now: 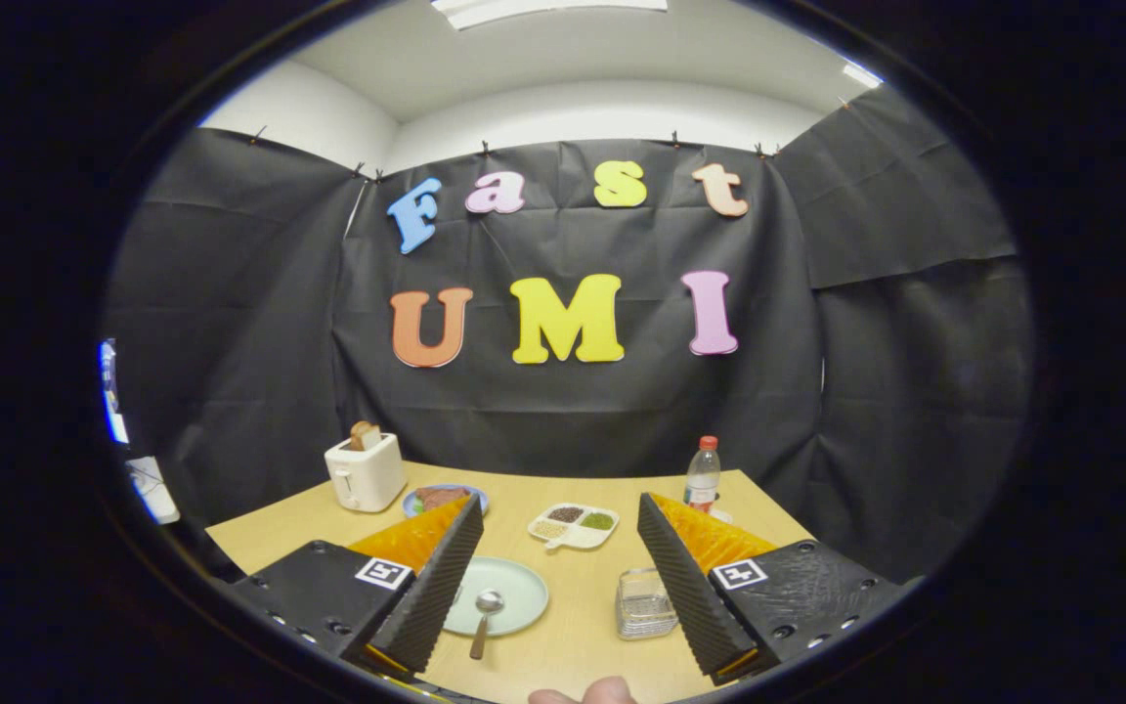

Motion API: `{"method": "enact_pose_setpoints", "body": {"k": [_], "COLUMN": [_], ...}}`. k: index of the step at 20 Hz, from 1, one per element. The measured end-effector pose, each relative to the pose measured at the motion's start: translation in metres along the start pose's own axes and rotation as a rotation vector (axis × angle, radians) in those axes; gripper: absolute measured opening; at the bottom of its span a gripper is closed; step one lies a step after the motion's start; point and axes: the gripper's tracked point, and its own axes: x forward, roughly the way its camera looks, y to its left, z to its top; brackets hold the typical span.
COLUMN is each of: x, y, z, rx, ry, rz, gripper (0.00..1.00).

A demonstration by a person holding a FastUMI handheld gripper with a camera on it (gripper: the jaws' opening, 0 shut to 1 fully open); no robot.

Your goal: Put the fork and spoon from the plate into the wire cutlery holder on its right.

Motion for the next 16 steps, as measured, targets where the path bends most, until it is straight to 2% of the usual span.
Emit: {"method": "enact_pose_setpoints", "body": {"k": [6,12,16], "x": [0.013,0.033,0.038], "y": [0.023,0.060,0.069], "z": [-0.003,-0.059,-0.115], "rx": [-0.024,-0.007,-0.074], "ry": [0.166,0.580,0.839], "rz": [0.050,0.135,0.150], "gripper": [0.96,0.96,0.96]}}
